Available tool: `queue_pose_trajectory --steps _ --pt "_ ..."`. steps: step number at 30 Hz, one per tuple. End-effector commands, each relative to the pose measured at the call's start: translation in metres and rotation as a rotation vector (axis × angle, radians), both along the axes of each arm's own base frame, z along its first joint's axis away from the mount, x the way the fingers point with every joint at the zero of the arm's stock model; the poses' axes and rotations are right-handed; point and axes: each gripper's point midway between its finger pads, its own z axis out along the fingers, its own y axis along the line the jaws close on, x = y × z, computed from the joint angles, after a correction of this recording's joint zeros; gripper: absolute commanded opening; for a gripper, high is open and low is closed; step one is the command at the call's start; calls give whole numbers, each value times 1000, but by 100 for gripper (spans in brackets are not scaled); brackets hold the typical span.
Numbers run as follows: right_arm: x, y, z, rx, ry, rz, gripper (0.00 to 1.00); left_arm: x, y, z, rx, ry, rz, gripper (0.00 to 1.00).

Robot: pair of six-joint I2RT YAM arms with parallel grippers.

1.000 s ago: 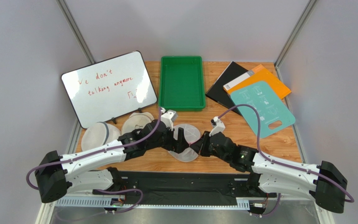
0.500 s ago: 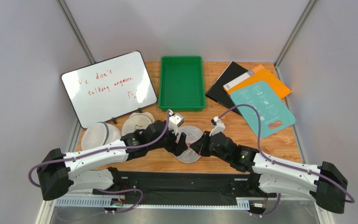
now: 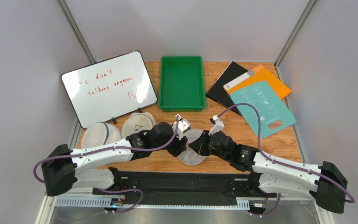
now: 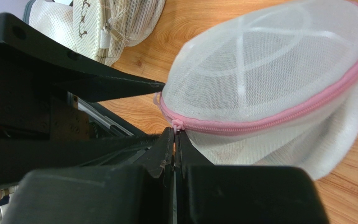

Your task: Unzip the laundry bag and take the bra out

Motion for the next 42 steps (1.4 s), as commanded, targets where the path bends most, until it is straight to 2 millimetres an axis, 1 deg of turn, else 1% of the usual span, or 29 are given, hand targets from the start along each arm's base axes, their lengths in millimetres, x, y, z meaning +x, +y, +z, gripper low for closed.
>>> queue_pose_trajectory --steps 1,3,4,6,8,12,16,18,22,23,24,26,28,32,35,37,40,41,42 --pt "5 10 25 48 -42 16 0 10 -15 16 -38 -75 -20 43" --pt "6 10 25 44 -42 13 0 10 -15 16 -36 -73 -20 33" --pt "5 10 24 44 -42 18 0 17 -12 15 -22 -92 17 25" --pt "4 10 24 41 -40 22 0 20 -10 14 -18 -99 37 21" --pt "4 10 23 39 -41 23 0 22 -9 16 -19 -107 51 15" --pt "4 10 23 37 -40 21 0 24 -7 15 -22 -109 69 0" --pt "7 2 22 19 -46 -3 0 30 3 13 8 -127 120 0" --pt "9 -5 17 -7 -43 -19 0 33 10 12 27 -140 145 0" --pt "13 -17 17 -12 -52 -47 0 32 19 9 36 -142 172 0" --pt "13 -19 15 -17 -49 -50 0 31 23 6 43 -137 179 0" --pt "14 -21 17 -13 -54 -57 0 32 26 7 45 -144 194 0" --pt "14 -24 14 -21 -49 -65 0 33 32 4 58 -146 214 0" --pt "15 -28 14 -24 -50 -73 0 34 36 5 61 -155 233 0" --pt "14 -31 12 -35 -49 -79 0 36 46 2 84 -159 267 0" --pt "15 -32 12 -38 -50 -81 0 35 51 3 87 -161 282 0" --pt "15 -33 11 -44 -50 -83 0 35 52 5 84 -159 287 0" --pt "14 -31 14 -39 -52 -71 0 32 53 14 66 -165 269 0" --pt "13 -29 16 -34 -52 -57 0 26 48 21 36 -158 230 3" --pt "12 -27 17 -32 -54 -49 0 23 46 24 22 -159 204 15"
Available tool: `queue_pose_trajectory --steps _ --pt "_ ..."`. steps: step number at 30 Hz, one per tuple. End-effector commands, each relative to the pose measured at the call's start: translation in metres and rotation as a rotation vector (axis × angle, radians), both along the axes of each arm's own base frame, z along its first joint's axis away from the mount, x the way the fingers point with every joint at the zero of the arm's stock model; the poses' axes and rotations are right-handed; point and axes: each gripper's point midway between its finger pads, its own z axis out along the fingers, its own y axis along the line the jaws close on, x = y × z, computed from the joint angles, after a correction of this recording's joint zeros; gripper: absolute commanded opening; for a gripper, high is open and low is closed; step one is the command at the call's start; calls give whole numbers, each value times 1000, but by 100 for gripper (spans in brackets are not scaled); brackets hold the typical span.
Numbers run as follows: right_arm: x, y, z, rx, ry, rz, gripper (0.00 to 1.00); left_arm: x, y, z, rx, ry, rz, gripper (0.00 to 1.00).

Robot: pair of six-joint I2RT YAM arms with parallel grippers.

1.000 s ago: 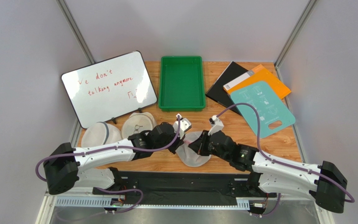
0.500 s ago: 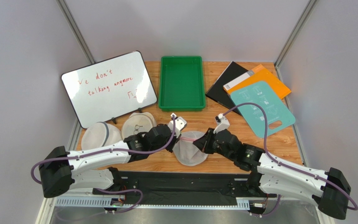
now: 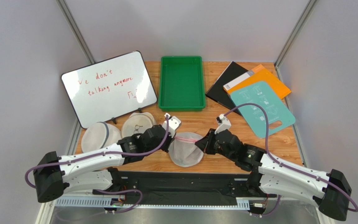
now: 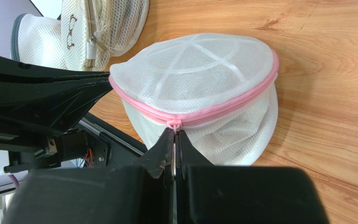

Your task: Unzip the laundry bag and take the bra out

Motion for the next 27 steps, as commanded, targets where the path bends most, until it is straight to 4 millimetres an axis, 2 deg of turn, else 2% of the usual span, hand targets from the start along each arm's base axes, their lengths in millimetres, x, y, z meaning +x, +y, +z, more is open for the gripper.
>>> queue_pose_trajectory --steps 1,2,3,7,10,15,16,22,27 --pt "4 2 14 9 -41 12 0 -8 0 21 -45 -25 -63 47" --pt "2 3 14 8 -36 22 0 -14 -5 31 -79 -29 -106 60" --pt "2 4 14 9 -36 26 0 -17 -6 35 -90 -34 -127 67" --pt "1 7 14 26 -33 32 0 -20 -12 55 -130 -67 -173 76" --pt "0 8 14 30 -28 39 0 -25 -25 64 -150 -59 -235 80" --pt "-1 11 15 38 -26 54 0 -33 -53 63 -176 -15 -347 81" --pt "-1 11 16 40 -26 55 0 -31 -57 67 -183 -28 -354 80" --pt "-3 12 15 37 -24 68 0 -25 -69 69 -176 -52 -372 80" --pt "-3 14 16 35 -23 71 0 -23 -78 59 -160 -32 -387 80"
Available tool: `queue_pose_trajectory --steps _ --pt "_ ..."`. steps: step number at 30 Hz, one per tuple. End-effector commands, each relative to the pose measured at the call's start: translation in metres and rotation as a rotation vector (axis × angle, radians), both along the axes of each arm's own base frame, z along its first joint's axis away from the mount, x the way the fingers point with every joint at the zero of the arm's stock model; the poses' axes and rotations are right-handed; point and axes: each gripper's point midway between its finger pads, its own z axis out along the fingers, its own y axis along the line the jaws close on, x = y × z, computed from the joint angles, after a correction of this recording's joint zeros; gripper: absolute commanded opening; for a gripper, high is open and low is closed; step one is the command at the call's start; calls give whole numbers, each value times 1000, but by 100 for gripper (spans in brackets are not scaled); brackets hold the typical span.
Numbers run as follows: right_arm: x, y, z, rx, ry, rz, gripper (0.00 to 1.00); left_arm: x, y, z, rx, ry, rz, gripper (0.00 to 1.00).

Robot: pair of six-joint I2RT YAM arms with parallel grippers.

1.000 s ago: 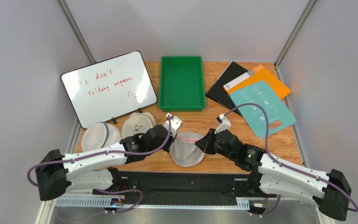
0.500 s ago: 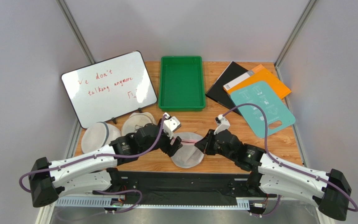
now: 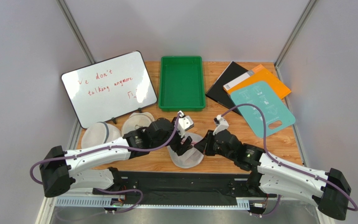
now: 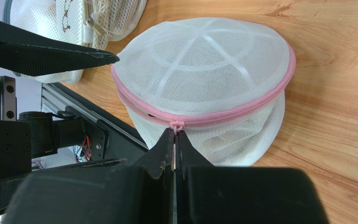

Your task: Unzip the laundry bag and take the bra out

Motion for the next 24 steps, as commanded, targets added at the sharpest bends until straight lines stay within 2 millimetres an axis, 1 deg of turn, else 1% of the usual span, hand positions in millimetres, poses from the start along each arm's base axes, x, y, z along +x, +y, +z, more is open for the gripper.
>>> queue_pose_trajectory --steps 1,5,7,8,10,13,17,18,20,21,23,24 --pt "7 9 20 43 -45 10 0 5 -19 21 -64 -56 -44 80" --pt "7 10 22 45 -47 16 0 8 -20 14 -51 -59 -43 80" --pt "7 11 24 46 -48 18 0 9 -19 2 -21 -48 -36 82" --pt "7 11 23 44 -46 19 0 9 -20 1 -20 -48 -35 83" --pt "7 12 23 42 -47 22 0 9 -19 -7 -6 -37 -35 84" --pt "7 12 23 43 -46 21 0 6 -17 -18 13 -14 -37 84" --pt "7 12 24 45 -47 21 0 6 -15 -28 34 0 -24 83" --pt "7 12 24 43 -49 21 0 6 -14 -30 37 6 -18 80" --pt "7 12 25 44 -51 20 0 7 -14 -30 36 7 -14 72" --pt "8 12 25 44 -53 17 0 7 -14 -31 36 8 -13 64" --pt "9 12 27 47 -56 16 0 7 -14 -31 38 11 -11 57" --pt "8 12 26 43 -54 18 0 7 -14 -32 40 11 -9 50"
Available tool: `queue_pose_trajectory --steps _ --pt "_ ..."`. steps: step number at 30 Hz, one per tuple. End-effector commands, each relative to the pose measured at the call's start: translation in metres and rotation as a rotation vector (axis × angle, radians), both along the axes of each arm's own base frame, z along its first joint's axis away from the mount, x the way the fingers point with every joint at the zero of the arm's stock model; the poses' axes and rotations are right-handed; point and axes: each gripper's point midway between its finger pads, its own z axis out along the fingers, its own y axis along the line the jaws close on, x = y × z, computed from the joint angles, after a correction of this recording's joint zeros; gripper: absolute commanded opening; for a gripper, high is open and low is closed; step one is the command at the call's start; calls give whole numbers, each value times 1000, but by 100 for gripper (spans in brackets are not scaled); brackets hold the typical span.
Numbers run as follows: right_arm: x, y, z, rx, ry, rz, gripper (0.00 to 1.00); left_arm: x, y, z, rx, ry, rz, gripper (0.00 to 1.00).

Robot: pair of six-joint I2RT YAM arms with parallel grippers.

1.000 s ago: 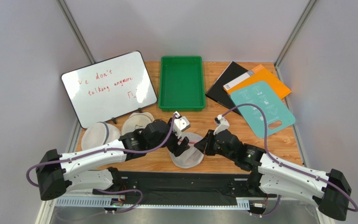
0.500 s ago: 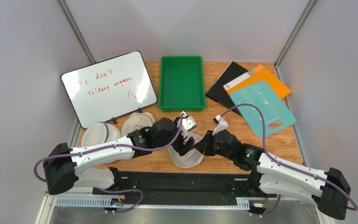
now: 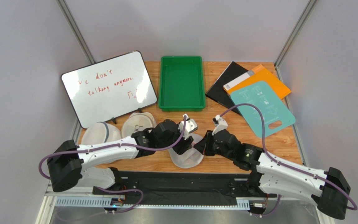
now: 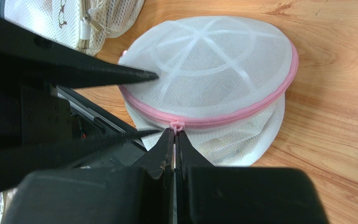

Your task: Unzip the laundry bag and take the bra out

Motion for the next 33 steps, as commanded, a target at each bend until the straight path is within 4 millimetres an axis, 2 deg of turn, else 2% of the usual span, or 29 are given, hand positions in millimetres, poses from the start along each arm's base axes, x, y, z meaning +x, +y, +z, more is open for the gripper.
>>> queue_pose_trajectory --steps 1,2,3,5,6,8,17,25,33 --pt "10 11 31 64 -61 2 0 3 -5 3 -24 -17 3 45" --pt "10 11 31 64 -61 2 0 4 -5 4 -24 -17 6 40" --pt "10 11 31 62 -60 2 0 4 -5 3 -24 -16 8 29" --pt "10 11 31 62 -61 0 0 4 -5 0 -16 -11 13 17" --pt "10 10 30 59 -59 0 0 5 -4 -1 -13 -10 17 7" --pt "10 10 30 60 -61 -4 0 6 -3 -2 -11 -12 24 0" --pt "18 -1 19 28 -56 -32 0 5 2 6 -46 -41 30 0" --pt "30 -19 15 24 -54 -75 0 2 18 4 -41 -53 57 0" --pt "33 -29 9 10 -49 -96 0 0 36 2 -27 -65 97 0"
